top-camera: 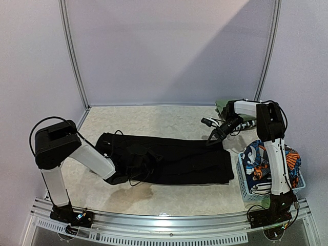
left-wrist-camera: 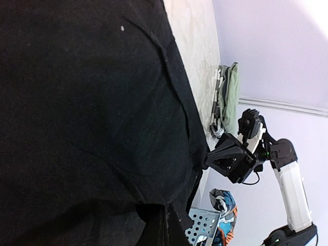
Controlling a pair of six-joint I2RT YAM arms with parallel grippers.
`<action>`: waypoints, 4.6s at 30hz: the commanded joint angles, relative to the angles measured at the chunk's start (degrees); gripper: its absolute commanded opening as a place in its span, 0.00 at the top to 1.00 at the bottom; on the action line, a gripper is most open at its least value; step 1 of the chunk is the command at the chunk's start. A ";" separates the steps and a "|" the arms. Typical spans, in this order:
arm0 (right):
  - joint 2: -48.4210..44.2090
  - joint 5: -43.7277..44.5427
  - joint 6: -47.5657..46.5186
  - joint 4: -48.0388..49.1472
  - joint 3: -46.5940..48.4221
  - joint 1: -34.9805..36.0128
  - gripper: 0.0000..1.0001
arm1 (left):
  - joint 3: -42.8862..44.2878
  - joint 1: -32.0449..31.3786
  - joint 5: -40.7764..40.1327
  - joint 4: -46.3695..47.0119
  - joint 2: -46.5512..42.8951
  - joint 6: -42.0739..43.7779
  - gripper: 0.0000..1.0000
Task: Fold and stack the mixed laundry pile
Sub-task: Rotate the rectangle-folded shirt.
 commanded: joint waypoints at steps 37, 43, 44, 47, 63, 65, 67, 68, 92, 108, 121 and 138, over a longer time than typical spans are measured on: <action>-6.24 -4.51 -8.31 -18.08 -10.44 -3.86 0.97 | -5.34 -0.82 10.20 -2.06 -2.86 -4.20 1.00; -6.43 -4.11 -8.40 -18.10 -11.28 -3.81 0.97 | -4.06 -0.59 13.50 3.36 2.24 -6.36 1.00; -6.61 -3.89 -8.32 -18.02 -11.43 -3.93 0.96 | -4.18 -0.53 13.60 3.41 2.25 -6.59 1.00; -8.23 -2.66 -7.07 -16.00 -13.47 -3.95 0.93 | -5.17 -0.44 13.46 1.82 0.21 -6.51 1.00; -22.65 6.28 4.91 -3.13 -18.99 -3.98 0.72 | 1.85 6.15 19.04 -37.06 -21.53 14.03 0.73; -25.65 9.95 8.93 1.60 -20.35 -3.71 0.68 | 8.18 8.41 17.47 -50.49 -23.53 25.43 0.70; -28.78 13.19 12.31 6.57 -22.22 -2.29 0.63 | 18.52 9.38 9.68 -67.77 -23.42 40.93 0.68; -30.21 14.74 14.86 9.14 -23.61 -1.13 0.60 | 23.79 9.06 3.15 -75.13 -22.52 48.52 0.67; -11.76 37.34 21.83 18.04 -14.44 10.59 0.67 | 14.16 11.08 -2.52 -73.38 -19.47 55.96 1.00; 8.46 49.46 17.24 25.15 30.87 17.15 0.34 | 13.13 7.82 -14.73 -84.28 -40.48 63.76 0.68; -28.18 35.00 28.06 28.41 -3.78 12.89 0.12 | 27.01 7.41 -8.43 -96.46 -18.73 84.02 0.31; -41.62 28.39 28.93 29.77 -27.64 6.38 0.01 | 30.63 7.58 -4.58 -111.13 -3.62 99.05 0.45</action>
